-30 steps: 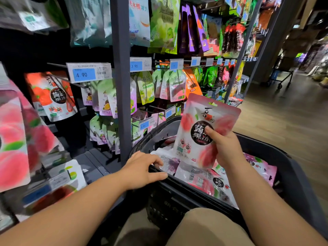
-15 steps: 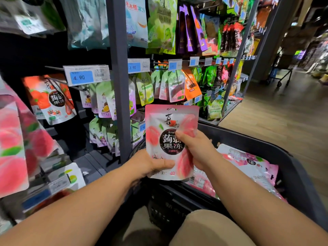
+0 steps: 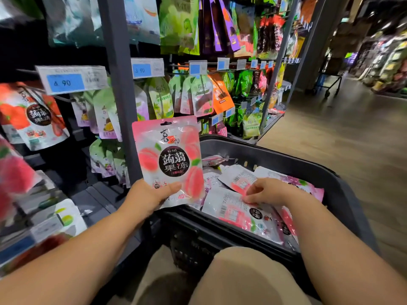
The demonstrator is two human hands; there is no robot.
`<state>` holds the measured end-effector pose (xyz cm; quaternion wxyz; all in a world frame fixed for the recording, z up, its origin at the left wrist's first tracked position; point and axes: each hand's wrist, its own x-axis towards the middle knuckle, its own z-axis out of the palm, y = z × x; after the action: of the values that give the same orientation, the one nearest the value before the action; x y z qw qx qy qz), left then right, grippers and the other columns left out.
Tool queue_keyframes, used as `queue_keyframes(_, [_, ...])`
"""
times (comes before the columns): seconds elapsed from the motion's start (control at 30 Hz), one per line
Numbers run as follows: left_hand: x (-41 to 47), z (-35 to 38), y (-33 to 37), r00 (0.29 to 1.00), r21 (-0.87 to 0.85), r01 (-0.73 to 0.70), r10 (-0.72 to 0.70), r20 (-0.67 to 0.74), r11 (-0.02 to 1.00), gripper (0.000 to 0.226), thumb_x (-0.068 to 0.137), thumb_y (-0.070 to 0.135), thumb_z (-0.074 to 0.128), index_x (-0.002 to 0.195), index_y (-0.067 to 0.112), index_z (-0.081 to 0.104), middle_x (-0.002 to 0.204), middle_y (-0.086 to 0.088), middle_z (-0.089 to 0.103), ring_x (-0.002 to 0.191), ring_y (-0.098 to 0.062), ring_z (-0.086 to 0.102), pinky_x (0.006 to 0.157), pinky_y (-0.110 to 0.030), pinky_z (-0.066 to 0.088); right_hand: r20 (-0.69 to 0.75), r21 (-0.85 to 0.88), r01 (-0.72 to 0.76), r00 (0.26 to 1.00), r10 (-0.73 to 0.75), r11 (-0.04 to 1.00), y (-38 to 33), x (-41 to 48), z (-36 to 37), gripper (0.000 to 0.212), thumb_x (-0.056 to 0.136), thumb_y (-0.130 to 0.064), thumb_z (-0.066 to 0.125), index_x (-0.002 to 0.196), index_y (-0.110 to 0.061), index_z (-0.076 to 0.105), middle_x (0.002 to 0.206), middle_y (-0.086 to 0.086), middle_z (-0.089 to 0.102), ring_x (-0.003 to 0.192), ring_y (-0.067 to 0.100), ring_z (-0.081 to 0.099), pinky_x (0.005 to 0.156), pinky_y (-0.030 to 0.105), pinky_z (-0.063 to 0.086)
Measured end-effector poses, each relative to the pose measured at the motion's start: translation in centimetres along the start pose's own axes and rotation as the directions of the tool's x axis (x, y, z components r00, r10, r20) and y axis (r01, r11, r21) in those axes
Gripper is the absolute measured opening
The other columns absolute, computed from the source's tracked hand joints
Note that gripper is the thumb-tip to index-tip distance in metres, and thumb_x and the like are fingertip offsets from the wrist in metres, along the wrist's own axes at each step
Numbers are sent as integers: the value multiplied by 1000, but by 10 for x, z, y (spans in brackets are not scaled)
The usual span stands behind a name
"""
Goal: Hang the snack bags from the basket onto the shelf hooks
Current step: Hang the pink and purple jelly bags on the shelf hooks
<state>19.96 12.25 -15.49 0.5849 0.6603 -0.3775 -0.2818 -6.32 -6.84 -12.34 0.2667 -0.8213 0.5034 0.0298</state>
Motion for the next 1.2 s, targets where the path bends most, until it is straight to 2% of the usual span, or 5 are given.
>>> queue_keyframes(0.17, [-2,-4,0,999,29,3,-4,32,1000,67,55,58,86,48,17,33,44,-2,31,41,-16,24,48,-25,24,-136,-89,-9,991,-4,996,1,12,7,43,71,-56,81,99,-29,62,112,-5,62,99,15,58,86,34,49])
queue_keyframes(0.43, [-1,-8,-2,1000,109,-9,9,0,994,81,28,78,82,52,14,40,51,-5,35,48,-16,30,55,-27,29,-109,-16,-159,982,156,987,16,17,9,116,58,-75,78,150,-23,30,151,5,43,132,29,47,106,42,42])
queue_keyframes(0.77, [1,-11,-7,999,97,-14,10,42,995,80,28,79,83,49,14,41,52,-8,36,52,-16,32,60,-33,29,-162,129,-227,956,246,965,30,31,2,120,57,-70,82,153,-19,29,154,5,40,137,30,42,111,45,38])
queue_keyframes(1.07, [-7,-6,5,998,58,-20,17,62,998,54,44,59,89,35,25,48,42,11,38,40,-9,33,52,-25,32,-141,-84,-300,948,287,950,21,33,2,119,44,-92,65,132,-13,52,134,9,56,124,29,51,100,40,47])
queue_keyframes(1.2, [-5,-6,3,998,42,-21,18,61,999,51,55,47,90,36,25,48,44,10,38,42,-10,32,54,-26,32,-147,57,-255,954,261,965,20,34,3,100,43,-82,76,111,-13,53,110,4,60,104,25,56,92,40,50])
